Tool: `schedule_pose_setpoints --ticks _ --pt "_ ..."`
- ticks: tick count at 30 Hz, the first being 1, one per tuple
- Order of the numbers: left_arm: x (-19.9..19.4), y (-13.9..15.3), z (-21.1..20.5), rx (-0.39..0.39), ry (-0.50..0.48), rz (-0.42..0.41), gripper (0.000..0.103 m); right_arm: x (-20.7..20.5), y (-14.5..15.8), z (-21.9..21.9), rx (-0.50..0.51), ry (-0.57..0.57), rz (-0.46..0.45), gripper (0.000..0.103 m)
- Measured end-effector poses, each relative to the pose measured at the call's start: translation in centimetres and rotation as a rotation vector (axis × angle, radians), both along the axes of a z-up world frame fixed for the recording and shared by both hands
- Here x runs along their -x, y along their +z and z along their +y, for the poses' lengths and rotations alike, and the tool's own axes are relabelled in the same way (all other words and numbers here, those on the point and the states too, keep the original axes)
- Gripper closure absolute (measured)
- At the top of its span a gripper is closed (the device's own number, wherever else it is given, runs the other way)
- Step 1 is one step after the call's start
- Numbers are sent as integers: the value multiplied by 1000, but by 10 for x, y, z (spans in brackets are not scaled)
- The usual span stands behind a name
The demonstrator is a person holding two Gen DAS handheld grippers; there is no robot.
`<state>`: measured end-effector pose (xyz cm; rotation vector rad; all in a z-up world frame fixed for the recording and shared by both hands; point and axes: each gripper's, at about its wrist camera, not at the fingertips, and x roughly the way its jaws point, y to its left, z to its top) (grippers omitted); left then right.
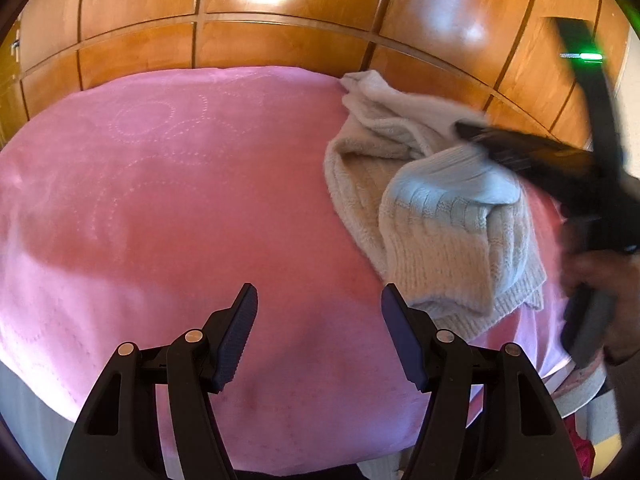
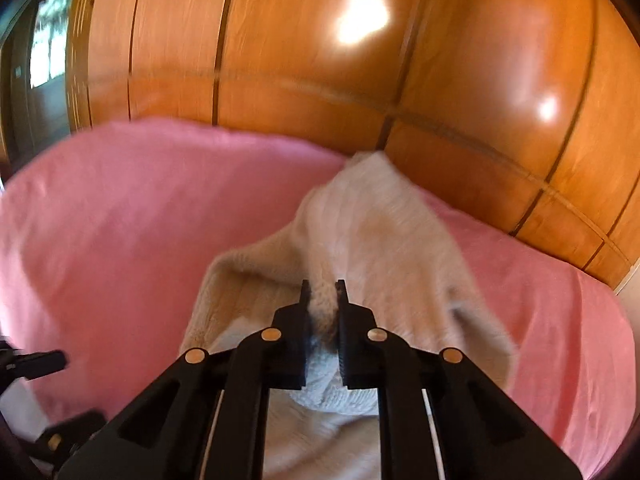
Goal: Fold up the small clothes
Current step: 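Lift and shake out the sweater with the right tool while the left tool grasps its edge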
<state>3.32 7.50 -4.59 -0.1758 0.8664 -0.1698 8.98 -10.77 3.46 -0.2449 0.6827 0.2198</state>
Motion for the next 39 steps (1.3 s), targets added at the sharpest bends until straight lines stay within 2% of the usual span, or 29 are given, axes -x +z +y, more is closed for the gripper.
schedule_pose_setpoints --ticks 4,6,9,11,13,16,19,21,22,24,25,26,27,28,29,33,35,38,39 --pt "-8 11 0 45 -20 -19 39 -1 49 -70 -40 -94 -77 94" --pt "-14 16 -2 60 -30 -31 39 -8 64 -105 -27 -167 -100 94" --pt "-28 22 -3 102 -47 -24 39 -32 74 -163 55 -305 -127 94" --pt "-40 27 -6 147 -67 -13 40 -52 72 -204 99 -396 -115 94" --pt "-54 31 -13 197 -93 3 46 -72 66 -237 153 -476 -107 94" --pt "-78 33 -29 279 -133 40 46 -108 50 -277 218 -573 -72 94" --pt "-101 31 -53 358 -196 80 46 -143 29 -306 203 -638 2 92" --pt "-114 26 -69 366 -207 105 45 -158 17 -319 172 -665 41 89" --pt "-122 22 -79 358 -213 117 41 -161 11 -324 159 -676 48 86" --pt "-137 14 -92 351 -208 138 40 -165 8 -327 118 -685 40 44" --pt "-147 6 -98 358 -205 165 40 -154 8 -327 101 -686 24 40" --pt "-155 2 -103 375 -208 187 40 -149 12 -326 82 -679 15 39" --pt "-160 -3 -105 399 -212 210 55 -139 11 -320 56 -658 18 38" --pt "-166 -8 -109 441 -232 234 88 -134 8 -318 37 -641 21 36" --pt "-168 -6 -111 437 -239 237 97 -126 6 -313 17 -620 21 32" --pt "-168 23 -88 406 -234 137 98 -84 1 -285 -57 -522 58 30" --pt "-168 45 -58 340 -207 69 98 -72 -9 -276 -136 -453 124 31" --pt "-172 71 -1 228 -98 6 99 -55 -21 -249 -193 -360 200 37" --pt "-178 80 29 161 -29 -11 99 -48 -27 -237 -216 -332 230 40"
